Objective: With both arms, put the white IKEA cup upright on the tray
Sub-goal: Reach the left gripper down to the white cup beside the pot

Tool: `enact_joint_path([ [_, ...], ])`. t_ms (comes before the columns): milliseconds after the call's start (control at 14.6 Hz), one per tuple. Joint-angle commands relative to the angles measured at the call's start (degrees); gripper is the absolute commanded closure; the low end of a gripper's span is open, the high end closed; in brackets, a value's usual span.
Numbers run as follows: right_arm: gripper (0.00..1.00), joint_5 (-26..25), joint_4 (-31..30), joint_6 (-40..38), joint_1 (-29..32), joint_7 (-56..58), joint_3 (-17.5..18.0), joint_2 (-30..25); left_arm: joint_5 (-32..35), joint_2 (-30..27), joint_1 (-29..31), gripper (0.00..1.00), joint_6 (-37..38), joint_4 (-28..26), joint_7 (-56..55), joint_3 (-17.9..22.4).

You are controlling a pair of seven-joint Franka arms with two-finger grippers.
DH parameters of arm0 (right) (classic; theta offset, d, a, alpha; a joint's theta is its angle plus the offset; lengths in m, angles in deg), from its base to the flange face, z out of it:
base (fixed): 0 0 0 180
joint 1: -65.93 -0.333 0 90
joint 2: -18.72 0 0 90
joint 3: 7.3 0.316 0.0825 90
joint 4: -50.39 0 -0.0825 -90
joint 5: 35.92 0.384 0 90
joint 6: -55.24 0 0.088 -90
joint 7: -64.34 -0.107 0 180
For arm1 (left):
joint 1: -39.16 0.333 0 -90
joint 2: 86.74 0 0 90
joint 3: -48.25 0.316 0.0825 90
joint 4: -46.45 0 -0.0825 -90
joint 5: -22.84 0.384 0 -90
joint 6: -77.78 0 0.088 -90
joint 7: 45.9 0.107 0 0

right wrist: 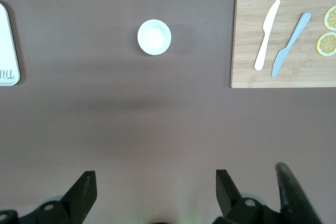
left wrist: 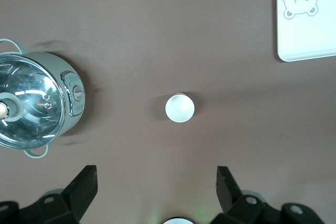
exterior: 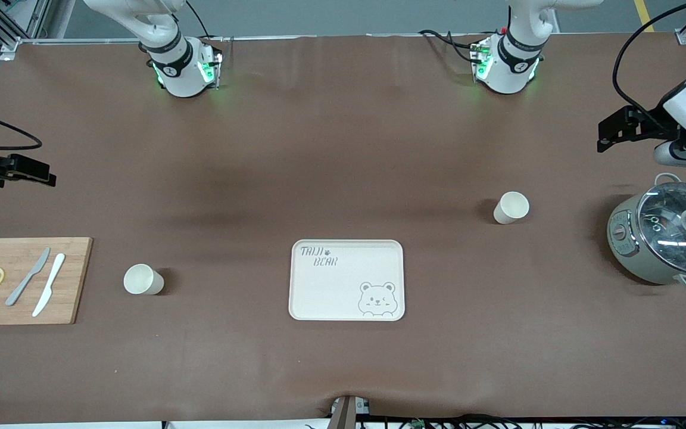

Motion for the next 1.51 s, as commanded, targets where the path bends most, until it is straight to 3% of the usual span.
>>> enact_joint_path([
  [0,0.00,-0.7,-0.6,-0.1,0.2,-0.6,0.5,-0.7,0.6,-0.8,0.2,0.00,-0.1,-0.7,1.0,-0.1],
  [412,0.00,0.3,-0.6,0.2,0.4,-1.1,0.5,-0.4,-1.4,0.5,-0.2,0.00,-0.1,-0.2,-0.6,-1.4],
  [617,0.00,0.3,-0.7,0.2,0.4,-1.1,0.5,-0.4,-1.4,5.6,-1.7,0.00,-0.5,4.5,-4.4,-1.9],
  [823,0.00,0.3,-1.2,0.4,0.4,-1.1,0.5,-0.4,-3.5,8.4,-2.0,0.00,-4.8,4.2,-7.4,-2.9],
  [960,0.00,0.3,-1.3,0.4,0.3,-1.1,0.5,-0.4,-7.2,9.2,-1.0,0.00,-12.0,-0.7,-6.4,-2.8],
  [1440,0.00,0.3,-1.7,0.5,0.3,-1.1,0.5,-0.4,-3.9,6.5,-0.4,0.00,-30.6,-22.5,-2.1,-2.8],
])
